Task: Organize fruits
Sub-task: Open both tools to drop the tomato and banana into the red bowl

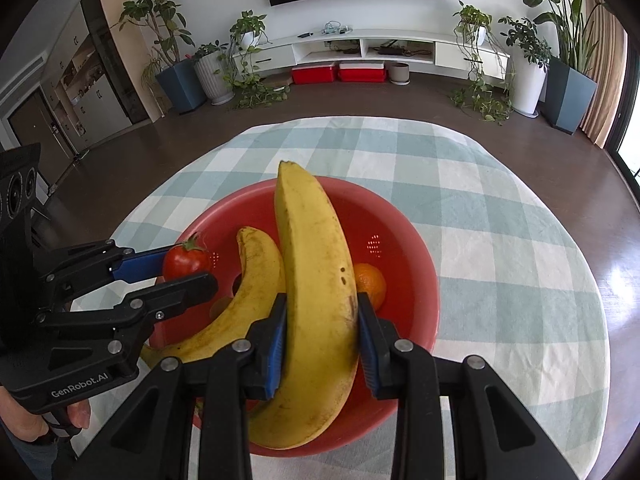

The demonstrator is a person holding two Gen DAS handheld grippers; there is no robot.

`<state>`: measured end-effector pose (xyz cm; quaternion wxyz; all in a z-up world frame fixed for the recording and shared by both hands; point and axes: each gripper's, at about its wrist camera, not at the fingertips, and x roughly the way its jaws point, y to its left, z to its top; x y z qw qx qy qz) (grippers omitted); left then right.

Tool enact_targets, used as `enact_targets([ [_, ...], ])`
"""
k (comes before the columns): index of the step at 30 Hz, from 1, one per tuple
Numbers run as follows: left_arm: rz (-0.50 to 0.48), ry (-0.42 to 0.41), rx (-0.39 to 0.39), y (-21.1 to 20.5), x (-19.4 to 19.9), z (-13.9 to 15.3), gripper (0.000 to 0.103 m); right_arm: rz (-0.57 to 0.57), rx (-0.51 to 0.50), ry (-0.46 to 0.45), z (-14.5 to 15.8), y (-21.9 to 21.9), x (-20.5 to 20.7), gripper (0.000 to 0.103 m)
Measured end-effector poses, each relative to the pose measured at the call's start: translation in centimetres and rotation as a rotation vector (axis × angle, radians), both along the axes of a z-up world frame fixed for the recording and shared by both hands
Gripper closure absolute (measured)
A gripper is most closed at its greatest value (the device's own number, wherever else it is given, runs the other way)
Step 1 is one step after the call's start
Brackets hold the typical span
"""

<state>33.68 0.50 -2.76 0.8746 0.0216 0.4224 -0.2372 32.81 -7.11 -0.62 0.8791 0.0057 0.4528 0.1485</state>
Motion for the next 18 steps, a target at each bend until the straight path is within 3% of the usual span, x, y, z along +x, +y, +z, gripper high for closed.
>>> enact_targets([
  [9,0.022,0.015,0.002,0.0,0.5,-1.3,0.073,0.018,-0.053,-0.008,-0.2,0.9,-0.1,0.068],
  [10,0.024,0.016,0.003,0.0,0.5,-1.3,0.071,0.019,-0.055,-0.004,-0.4,0.9,-0.1,0.068],
  [13,0.039,0.000,-0.006,0.4,0.6,-1.1,0.049,0.016,-0.063,-0.010,-0.5,1.1,0.0,0.067],
  [18,0.044,-0.020,-0.019,0.7,0.4,-0.5,0.037,0.021,-0.075,-0.015,-0.5,1.3,-0.1,0.067],
])
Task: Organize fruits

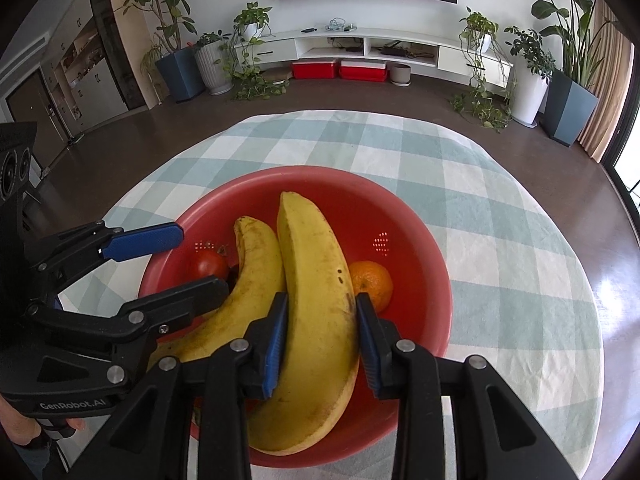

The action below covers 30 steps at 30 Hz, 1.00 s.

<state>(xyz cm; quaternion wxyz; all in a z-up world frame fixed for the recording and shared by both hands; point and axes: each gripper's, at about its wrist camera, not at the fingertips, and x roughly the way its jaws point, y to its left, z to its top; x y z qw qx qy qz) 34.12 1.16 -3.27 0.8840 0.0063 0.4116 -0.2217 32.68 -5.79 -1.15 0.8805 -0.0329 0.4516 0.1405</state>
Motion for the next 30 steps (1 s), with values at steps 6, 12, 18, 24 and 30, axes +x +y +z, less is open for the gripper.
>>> enact_targets([
  [6,0.019,-0.033,-0.011,0.3,-1.3,1.3,0.028,-0.021,0.020,-0.055,2.0,-0.6,-1.1,0.067],
  [12,0.048,-0.203,-0.033,1.0,-6.7,5.0,0.000,-0.056,0.112,-0.231,6.6,-2.6,-5.9,0.014],
  [18,0.096,-0.389,0.036,0.4,-14.6,8.8,0.000,-0.100,0.159,-0.385,9.6,-4.4,-12.3,0.000],
  [24,0.096,-0.554,0.039,-0.2,-23.6,12.7,0.000,-0.141,0.144,-0.616,12.5,-5.4,-19.9,0.000],
  [30,0.261,-0.717,0.039,-0.4,-31.8,15.7,0.000,-0.204,0.189,-0.866,16.0,-6.9,-27.0,0.000],
])
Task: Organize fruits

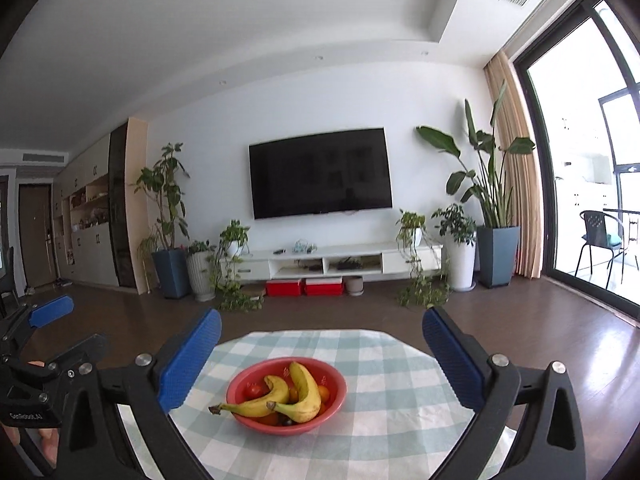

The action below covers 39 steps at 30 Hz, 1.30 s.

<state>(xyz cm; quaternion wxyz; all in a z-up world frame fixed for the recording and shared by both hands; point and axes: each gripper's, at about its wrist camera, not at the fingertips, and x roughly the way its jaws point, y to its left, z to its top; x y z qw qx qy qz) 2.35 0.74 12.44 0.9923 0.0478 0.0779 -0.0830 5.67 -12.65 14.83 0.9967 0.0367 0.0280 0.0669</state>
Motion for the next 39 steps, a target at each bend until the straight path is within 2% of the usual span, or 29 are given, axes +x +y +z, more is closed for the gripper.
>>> enact_targets([
  [3,0.015,0.026,0.011,-0.6,-1.5,0.3,0.000,0.002,0.027,-0.013,1.1,-0.5,-2.1,0.000],
  [5,0.044,0.055,0.004,-0.8,-2.3,0.0,0.000,-0.003,0.029,0.009,1.1,-0.6,-3.0,0.000],
  [8,0.082,0.156,-0.009,-1.1,-2.5,-1.4,0.000,-0.003,-0.008,0.095,-0.7,-0.2,-3.8,0.000],
  [12,0.141,0.241,0.046,-2.3,-2.7,-4.0,0.000,-0.057,-0.035,0.187,-3.5,0.0,-4.1,0.000],
  [16,0.139,0.340,0.011,-2.4,-2.5,-6.0,0.000,-0.079,-0.023,0.272,-5.5,-0.2,-4.3,0.000],
  [30,0.167,0.480,-0.027,-1.3,-0.2,-11.3,0.000,-0.070,-0.079,0.459,-10.7,1.5,-4.3,0.000],
  [39,0.171,0.514,-0.050,-0.8,0.5,-12.9,0.000,-0.066,-0.082,0.553,-12.5,1.9,-3.8,0.000],
])
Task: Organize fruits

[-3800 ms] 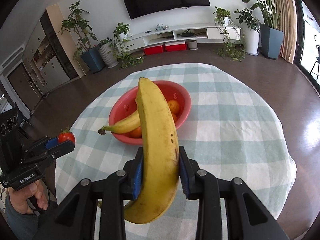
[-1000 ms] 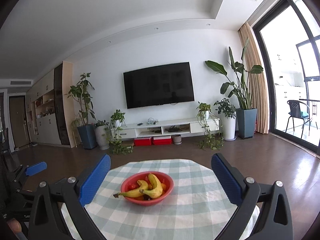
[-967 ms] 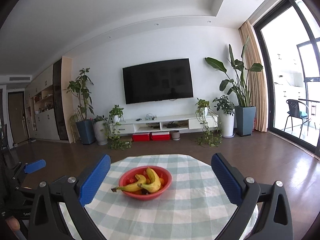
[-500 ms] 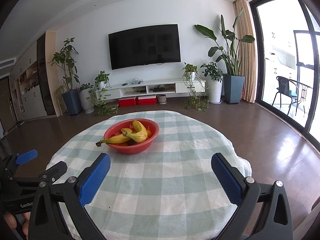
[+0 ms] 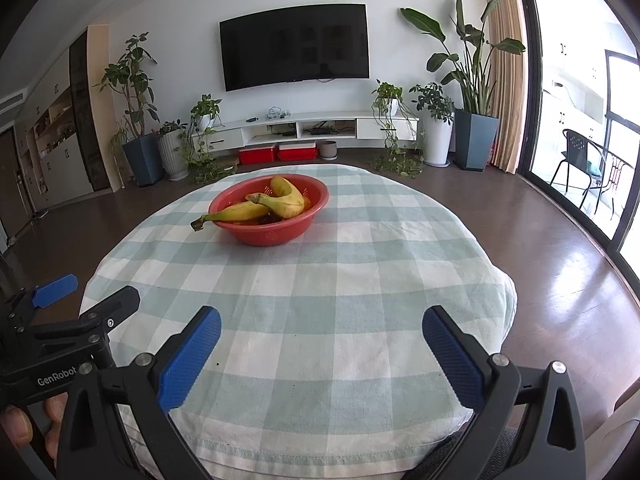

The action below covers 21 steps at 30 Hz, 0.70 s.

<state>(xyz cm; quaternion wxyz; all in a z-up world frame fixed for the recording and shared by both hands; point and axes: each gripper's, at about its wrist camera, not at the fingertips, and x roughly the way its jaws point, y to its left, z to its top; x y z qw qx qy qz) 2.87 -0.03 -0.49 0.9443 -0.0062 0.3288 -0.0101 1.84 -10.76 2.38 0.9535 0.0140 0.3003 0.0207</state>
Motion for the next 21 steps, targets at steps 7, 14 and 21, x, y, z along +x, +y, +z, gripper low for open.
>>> enact_targets([
  [7,0.004,0.017,-0.005,0.17,0.22,-0.66,0.000,0.005,0.003,0.028,-0.51,0.22,0.01,0.000],
  [14,0.004,0.018,-0.006,0.17,0.22,-0.72,0.000,0.008,0.006,0.041,-0.54,0.20,0.08,0.000],
  [21,0.004,0.019,-0.005,0.17,0.22,-0.74,0.000,0.009,0.005,0.048,-0.64,0.31,0.11,0.000],
])
